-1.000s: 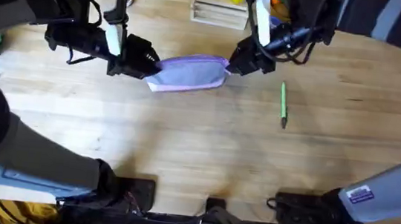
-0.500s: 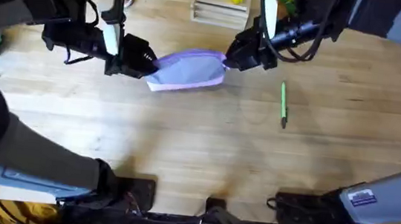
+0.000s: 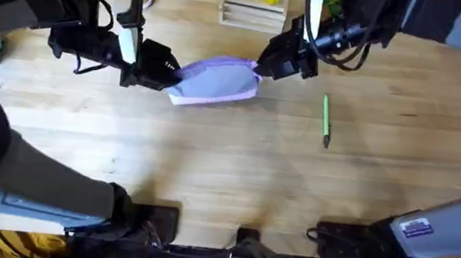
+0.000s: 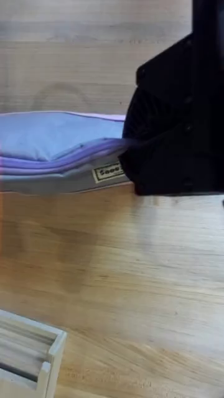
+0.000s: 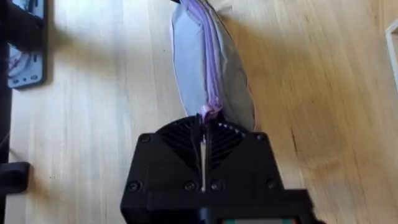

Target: Unzip the bag, pick up the pens from the table one at a time and place them inside, then zip the bag closed.

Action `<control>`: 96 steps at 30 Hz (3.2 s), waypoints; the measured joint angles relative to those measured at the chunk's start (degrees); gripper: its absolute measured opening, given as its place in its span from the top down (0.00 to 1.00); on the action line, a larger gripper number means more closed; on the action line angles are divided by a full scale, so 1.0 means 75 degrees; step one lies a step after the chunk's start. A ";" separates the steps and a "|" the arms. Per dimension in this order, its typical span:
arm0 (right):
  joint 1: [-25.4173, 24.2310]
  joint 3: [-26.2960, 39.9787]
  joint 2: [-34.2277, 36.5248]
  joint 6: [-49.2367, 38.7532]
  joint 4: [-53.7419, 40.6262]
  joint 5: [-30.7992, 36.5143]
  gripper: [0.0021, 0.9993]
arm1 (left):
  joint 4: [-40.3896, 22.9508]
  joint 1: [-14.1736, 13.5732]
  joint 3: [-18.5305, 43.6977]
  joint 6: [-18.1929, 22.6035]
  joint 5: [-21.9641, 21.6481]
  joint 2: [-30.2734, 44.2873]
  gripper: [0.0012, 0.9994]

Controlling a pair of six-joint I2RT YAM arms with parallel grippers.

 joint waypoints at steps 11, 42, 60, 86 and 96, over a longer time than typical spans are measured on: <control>0.0270 0.0383 0.0000 0.1011 0.0022 -0.0212 0.97 | -0.0026 -0.0064 0.0000 0.0015 0.0020 0.0000 0.96; 0.2924 0.0549 0.1578 0.4419 0.4562 -0.0316 0.97 | -0.0139 0.0034 0.0000 0.0047 -0.0158 -0.0007 0.96; 0.2326 0.0659 0.1603 0.5759 0.5070 -0.1284 0.33 | -0.0058 0.0032 0.0003 0.0047 -0.0114 -0.0009 0.96; 0.0829 0.2007 0.1204 0.5675 0.0342 -0.0294 0.00 | 0.0034 -0.0014 0.0003 0.0050 -0.0125 -0.0009 0.01; 0.1468 0.4082 0.0766 0.3419 -0.2516 0.1663 0.00 | -0.0753 0.0940 0.0430 0.0050 -0.0129 -0.0581 0.01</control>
